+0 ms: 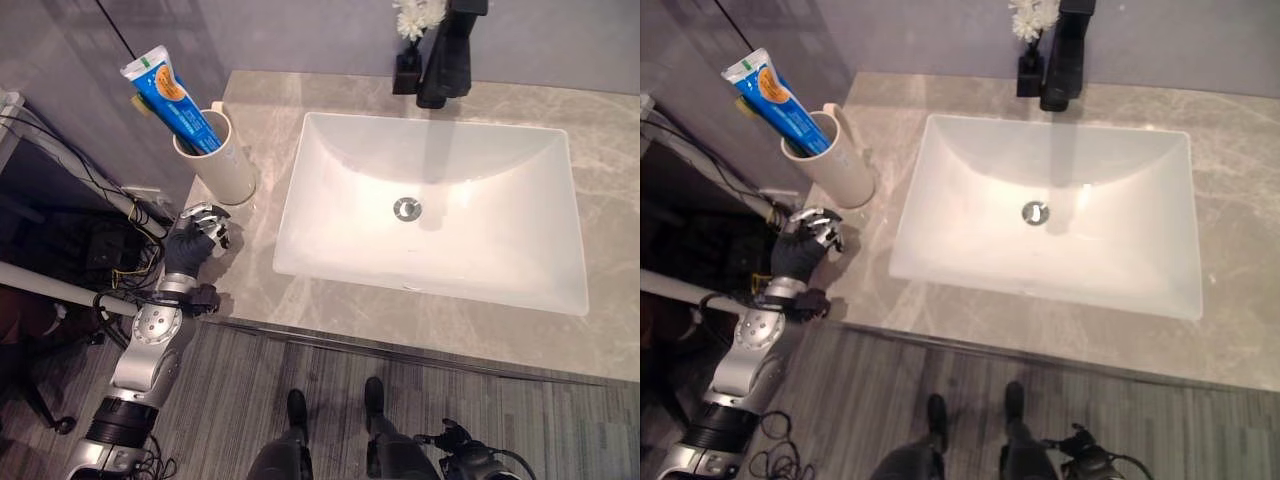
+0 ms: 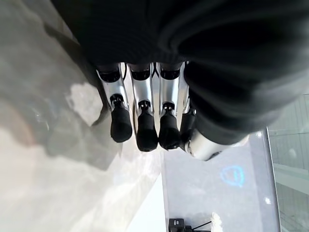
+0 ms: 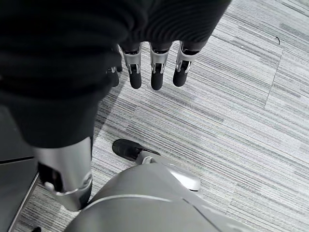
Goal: Put brush and paste in cup on sink, flatten towel.
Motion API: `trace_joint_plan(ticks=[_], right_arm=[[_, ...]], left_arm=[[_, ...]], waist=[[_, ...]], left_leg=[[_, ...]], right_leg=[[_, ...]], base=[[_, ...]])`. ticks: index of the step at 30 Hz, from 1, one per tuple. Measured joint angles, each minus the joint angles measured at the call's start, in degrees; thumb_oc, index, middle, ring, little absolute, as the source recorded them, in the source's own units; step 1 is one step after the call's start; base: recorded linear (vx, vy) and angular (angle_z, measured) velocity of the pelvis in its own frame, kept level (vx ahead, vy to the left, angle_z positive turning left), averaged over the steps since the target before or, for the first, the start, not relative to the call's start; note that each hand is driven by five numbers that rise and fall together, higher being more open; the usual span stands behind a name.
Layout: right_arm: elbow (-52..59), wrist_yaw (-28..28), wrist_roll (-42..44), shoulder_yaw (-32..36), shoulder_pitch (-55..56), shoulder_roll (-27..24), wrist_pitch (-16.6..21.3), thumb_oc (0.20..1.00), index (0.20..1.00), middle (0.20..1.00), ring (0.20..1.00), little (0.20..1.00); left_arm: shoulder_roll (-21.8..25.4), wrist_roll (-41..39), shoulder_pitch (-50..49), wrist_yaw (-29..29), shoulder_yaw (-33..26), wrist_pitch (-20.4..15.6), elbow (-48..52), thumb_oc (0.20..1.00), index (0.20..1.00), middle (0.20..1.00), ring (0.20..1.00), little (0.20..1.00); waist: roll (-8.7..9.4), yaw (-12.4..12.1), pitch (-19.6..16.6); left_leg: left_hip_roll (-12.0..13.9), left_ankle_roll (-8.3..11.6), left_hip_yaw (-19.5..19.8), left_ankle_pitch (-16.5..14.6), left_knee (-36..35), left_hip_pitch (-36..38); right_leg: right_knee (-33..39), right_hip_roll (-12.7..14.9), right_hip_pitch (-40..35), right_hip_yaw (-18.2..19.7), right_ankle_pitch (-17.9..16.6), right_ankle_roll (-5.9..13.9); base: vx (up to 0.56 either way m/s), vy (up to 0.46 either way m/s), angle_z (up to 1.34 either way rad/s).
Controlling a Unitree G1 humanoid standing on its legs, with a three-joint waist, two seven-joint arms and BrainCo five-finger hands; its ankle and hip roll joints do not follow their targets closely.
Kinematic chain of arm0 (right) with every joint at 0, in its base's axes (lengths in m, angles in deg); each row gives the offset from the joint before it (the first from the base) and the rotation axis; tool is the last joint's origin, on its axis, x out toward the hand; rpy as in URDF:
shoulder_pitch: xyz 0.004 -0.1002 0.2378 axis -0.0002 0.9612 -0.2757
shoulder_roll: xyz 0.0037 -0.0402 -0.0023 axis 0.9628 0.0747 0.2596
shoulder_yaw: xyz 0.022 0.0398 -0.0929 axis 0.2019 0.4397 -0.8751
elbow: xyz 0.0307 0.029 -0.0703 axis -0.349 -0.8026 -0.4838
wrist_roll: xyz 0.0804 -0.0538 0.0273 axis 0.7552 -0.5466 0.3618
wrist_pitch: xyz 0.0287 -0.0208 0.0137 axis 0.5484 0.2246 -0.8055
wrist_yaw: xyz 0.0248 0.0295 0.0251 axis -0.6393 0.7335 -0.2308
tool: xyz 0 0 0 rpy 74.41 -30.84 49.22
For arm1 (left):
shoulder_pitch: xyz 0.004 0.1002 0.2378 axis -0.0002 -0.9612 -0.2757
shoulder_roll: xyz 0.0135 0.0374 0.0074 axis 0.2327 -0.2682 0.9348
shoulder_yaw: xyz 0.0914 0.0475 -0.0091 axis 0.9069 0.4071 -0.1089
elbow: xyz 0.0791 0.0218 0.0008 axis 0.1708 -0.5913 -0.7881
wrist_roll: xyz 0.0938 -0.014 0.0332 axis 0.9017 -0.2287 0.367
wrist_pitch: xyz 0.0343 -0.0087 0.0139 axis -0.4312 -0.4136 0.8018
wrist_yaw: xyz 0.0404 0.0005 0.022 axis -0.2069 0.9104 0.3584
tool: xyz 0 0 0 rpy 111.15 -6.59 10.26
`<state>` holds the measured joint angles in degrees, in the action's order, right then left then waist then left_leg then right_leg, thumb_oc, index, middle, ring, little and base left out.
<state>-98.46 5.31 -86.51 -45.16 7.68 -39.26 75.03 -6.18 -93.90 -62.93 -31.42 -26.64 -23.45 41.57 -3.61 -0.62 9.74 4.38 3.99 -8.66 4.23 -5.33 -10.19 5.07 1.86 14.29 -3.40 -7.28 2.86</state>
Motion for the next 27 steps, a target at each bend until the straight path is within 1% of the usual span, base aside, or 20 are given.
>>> trace_joint_plan(ticks=[4, 8, 12, 19, 21, 27], right_arm=[[0.0, 0.5, 0.0, -0.2, 0.0, 0.1, 0.0, 1.000, 1.000, 1.000, 1.000, 1.000], [0.0, 1.0, 0.0, -1.6, -0.2, 0.2, 0.0, 1.000, 1.000, 1.000, 1.000, 1.000], [0.0, 1.0, 0.0, -1.6, -0.2, 0.2, 0.0, 1.000, 1.000, 1.000, 1.000, 1.000], [0.0, 1.0, 0.0, -1.7, -0.1, 0.2, 0.0, 1.000, 1.000, 1.000, 1.000, 1.000], [0.0, 1.0, 0.0, -1.8, -0.1, 0.3, 0.0, 1.000, 1.000, 1.000, 1.000, 1.000], [0.0, 1.1, 0.0, -2.4, -0.1, 0.4, 0.0, 1.000, 1.000, 1.000, 1.000, 1.000]], left_arm=[[-0.3, 0.0, 0.2, -1.1, 0.0, -0.1, -0.1, 0.200, 0.200, 0.200, 0.200, 0.200], [-0.3, 0.5, 2.4, -2.6, 0.1, -0.6, -1.4, 0.200, 0.200, 0.200, 0.200, 0.200], [-0.4, 1.0, 3.7, -3.4, 0.2, -0.5, -2.6, 0.200, 0.200, 0.200, 0.200, 0.200], [-0.4, 1.6, 4.9, -4.7, 0.5, -0.9, -4.1, 0.200, 0.200, 0.200, 0.200, 0.200], [-0.4, 2.3, 5.4, -5.0, 0.5, -1.6, -4.5, 0.200, 0.200, 0.200, 0.200, 0.200], [-0.3, 2.9, 10.5, -6.4, 0.6, -1.7, -9.4, 0.200, 0.200, 0.200, 0.200, 0.200]], waist=[[0.22, 0.2, -0.1], [1.00, -0.1, -0.6], [1.13, 0.8, -0.7], [1.37, 1.3, -0.9], [1.70, 1.4, -1.1], [2.55, 1.4, -1.9]], left_leg=[[0.0, 0.05, -0.3, 0.0, 0.0, -0.1], [-0.1, 0.02, -1.2, 0.0, 0.0, -1.0], [-0.1, 0.02, -1.3, 0.0, 0.0, -1.0], [0.0, 0.02, -1.4, 0.0, 0.0, -1.1], [0.1, 0.03, -1.4, 0.0, 0.0, -1.7], [0.1, 0.03, -1.7, 0.0, 0.0, -2.7]], right_leg=[[0.0, 0.0, 0.3, 0.4, -0.1, 0.01], [0.0, 0.0, 1.7, 1.2, -0.8, -0.33], [0.0, -0.1, 1.7, 1.3, -0.9, -0.32], [0.0, -0.2, 1.9, 1.4, -0.8, -0.25], [0.0, -0.2, 2.5, 1.5, -0.9, -0.27], [0.0, -0.3, 3.7, 1.7, -1.1, -0.27]], base=[[0.00, -0.005, -0.05], [0.01, -0.002, -0.10], [0.00, 0.000, -0.03], [0.00, 0.000, 0.00], [0.00, 0.000, 0.00], [0.00, 0.000, -0.02]])
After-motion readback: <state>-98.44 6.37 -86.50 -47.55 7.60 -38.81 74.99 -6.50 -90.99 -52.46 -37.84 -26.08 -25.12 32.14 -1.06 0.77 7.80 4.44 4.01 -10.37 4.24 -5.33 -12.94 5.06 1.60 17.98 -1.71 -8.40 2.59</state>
